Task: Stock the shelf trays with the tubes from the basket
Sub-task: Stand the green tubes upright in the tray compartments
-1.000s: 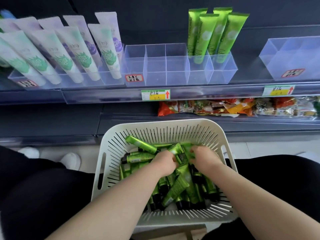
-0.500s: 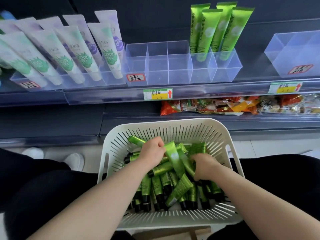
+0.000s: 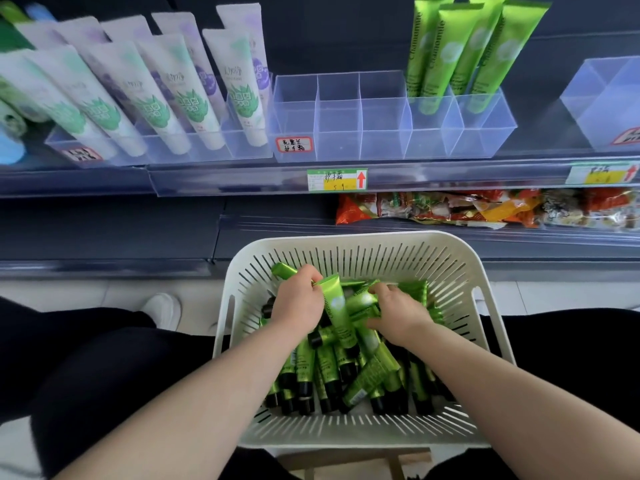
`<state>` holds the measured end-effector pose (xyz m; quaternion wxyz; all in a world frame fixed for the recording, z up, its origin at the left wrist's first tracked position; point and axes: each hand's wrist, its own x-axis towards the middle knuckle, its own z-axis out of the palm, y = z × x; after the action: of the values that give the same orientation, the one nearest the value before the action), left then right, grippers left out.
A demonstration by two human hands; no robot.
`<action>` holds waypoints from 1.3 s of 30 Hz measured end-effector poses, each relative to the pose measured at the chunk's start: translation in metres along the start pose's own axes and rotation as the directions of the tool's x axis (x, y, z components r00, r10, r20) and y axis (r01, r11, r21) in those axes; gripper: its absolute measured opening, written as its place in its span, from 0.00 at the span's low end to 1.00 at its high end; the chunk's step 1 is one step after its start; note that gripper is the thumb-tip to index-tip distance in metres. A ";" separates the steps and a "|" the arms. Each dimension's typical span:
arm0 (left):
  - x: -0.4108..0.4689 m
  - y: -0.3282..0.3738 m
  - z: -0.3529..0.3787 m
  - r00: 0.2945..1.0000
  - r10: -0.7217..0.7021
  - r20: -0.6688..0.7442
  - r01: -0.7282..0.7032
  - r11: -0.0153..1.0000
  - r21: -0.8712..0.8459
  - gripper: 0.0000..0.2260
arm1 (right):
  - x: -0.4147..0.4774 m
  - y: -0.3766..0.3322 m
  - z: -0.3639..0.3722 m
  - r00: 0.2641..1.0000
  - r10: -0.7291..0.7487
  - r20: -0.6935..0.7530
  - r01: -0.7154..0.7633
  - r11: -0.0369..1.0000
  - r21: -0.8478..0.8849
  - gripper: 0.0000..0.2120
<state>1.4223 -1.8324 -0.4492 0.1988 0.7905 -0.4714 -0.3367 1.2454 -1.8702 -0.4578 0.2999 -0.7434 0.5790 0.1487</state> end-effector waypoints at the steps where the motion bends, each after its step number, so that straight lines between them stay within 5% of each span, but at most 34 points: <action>1: 0.001 0.001 0.000 1.000 -0.001 -0.006 0.001 1.000 -0.002 0.10 | 0.003 -0.002 0.001 1.000 -0.014 0.028 0.015 1.000 -0.004 0.27; 8: 0.001 0.002 0.000 1.000 0.004 -0.009 -0.005 0.999 -0.045 0.09 | 0.006 -0.008 0.010 0.998 -0.004 0.055 0.004 1.000 -0.007 0.16; 19: 0.001 0.053 -0.044 0.965 0.190 -0.180 -0.193 0.981 0.000 0.11 | -0.032 -0.010 -0.067 0.930 -0.165 -0.328 0.221 0.965 0.141 0.13; 28: 0.008 0.147 -0.130 0.842 0.392 -0.371 -0.455 0.885 -0.097 0.09 | -0.078 -0.030 -0.173 0.681 -0.210 -0.702 0.372 0.924 0.084 0.11; 33: 0.026 0.206 -0.167 0.784 0.308 -0.539 -0.499 0.830 -0.251 0.11 | -0.089 -0.035 -0.232 0.510 -0.180 -0.841 0.381 0.924 0.033 0.10; 39: 0.061 0.256 -0.176 0.719 0.278 -0.637 -0.518 0.825 -0.226 0.12 | -0.081 -0.034 -0.281 0.420 -0.137 -0.897 0.388 0.921 0.041 0.10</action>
<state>1.4127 -2.0083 -0.1863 0.5539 0.6751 -0.4735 -0.1149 1.2194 -1.9759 -0.1844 0.0658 -0.7511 0.5384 -0.3764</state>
